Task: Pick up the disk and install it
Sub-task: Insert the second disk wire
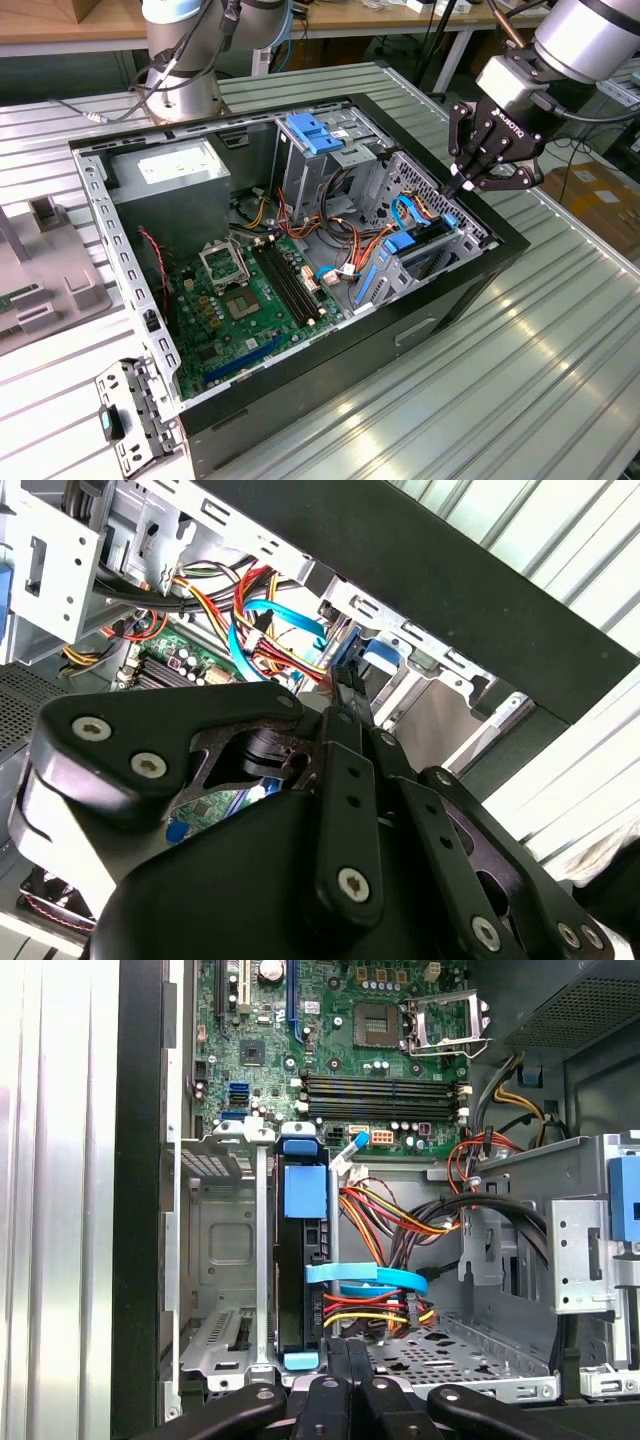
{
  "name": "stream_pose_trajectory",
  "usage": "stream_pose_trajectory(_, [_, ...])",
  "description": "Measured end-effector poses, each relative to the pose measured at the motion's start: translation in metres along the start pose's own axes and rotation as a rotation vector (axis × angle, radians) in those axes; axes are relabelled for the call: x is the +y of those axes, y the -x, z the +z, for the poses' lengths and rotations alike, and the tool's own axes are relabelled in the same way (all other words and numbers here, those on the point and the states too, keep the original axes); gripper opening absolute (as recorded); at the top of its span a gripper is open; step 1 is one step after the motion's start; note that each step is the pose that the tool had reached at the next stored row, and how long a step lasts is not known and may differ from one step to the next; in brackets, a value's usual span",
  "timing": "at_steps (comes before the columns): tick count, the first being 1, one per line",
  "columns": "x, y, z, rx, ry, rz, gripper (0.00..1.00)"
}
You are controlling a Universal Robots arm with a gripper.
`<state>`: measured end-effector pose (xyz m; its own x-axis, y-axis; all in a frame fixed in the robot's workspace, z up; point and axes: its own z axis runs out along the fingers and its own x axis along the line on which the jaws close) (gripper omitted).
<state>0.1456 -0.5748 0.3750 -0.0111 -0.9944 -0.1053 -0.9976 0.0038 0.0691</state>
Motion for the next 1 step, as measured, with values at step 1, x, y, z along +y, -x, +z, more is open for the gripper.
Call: stream_pose_trajectory(1, [0.0,0.0,0.0,0.0,0.0,0.0,0.11])
